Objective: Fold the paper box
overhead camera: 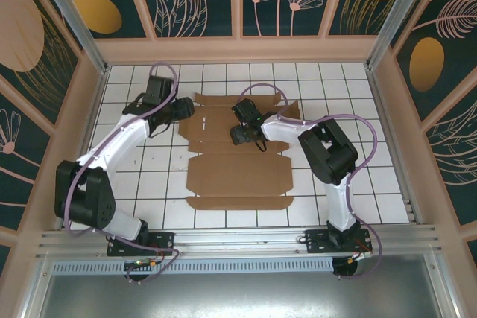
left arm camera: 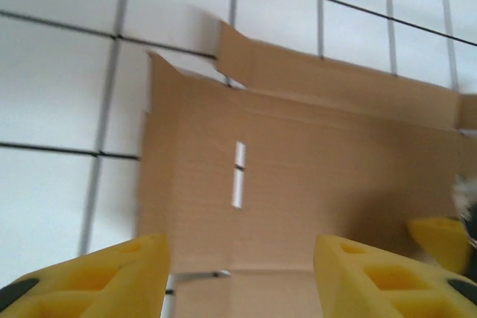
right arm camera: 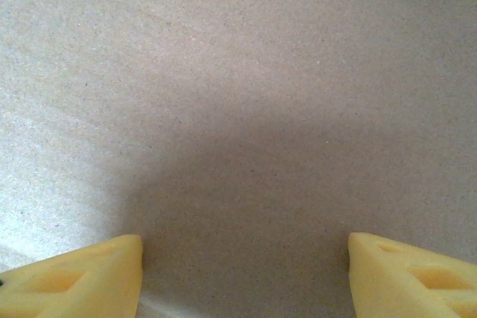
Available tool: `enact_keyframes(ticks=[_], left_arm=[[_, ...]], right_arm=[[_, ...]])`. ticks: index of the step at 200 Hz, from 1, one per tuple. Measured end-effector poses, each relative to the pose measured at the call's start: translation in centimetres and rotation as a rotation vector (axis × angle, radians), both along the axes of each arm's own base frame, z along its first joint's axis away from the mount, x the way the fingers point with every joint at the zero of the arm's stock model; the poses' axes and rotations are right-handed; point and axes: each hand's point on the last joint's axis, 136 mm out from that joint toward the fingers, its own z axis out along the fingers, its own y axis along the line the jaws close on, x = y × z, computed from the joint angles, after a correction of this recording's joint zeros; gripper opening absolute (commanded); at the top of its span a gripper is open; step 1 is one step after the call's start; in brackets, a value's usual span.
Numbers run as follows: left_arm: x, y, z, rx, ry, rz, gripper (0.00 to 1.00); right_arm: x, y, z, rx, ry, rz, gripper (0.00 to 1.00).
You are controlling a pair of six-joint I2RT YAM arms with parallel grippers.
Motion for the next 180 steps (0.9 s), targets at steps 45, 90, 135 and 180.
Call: enact_keyframes(ticks=[45,90,135,180], left_arm=[[-3.5,-0.6,-9.0,-0.018,0.248,-0.023,0.61],[-3.8,-1.2,-11.6,-0.047,0.296,-0.026,0.61],[-4.3,-1.4,-13.4,-0.070,0.333,-0.022,0.60],[-4.6,-2.8,-12.8,-0.132,0.338,-0.039,0.57]], right_arm=[[0.0,0.0,0.0,0.000,0.001,0.000,0.69],[0.0,0.0,0.0,0.000,0.001,0.000,0.69],[0.0,0.0,0.0,0.000,0.001,0.001,0.69],[0.0,0.0,0.0,-0.001,0.000,0.001,0.68]])
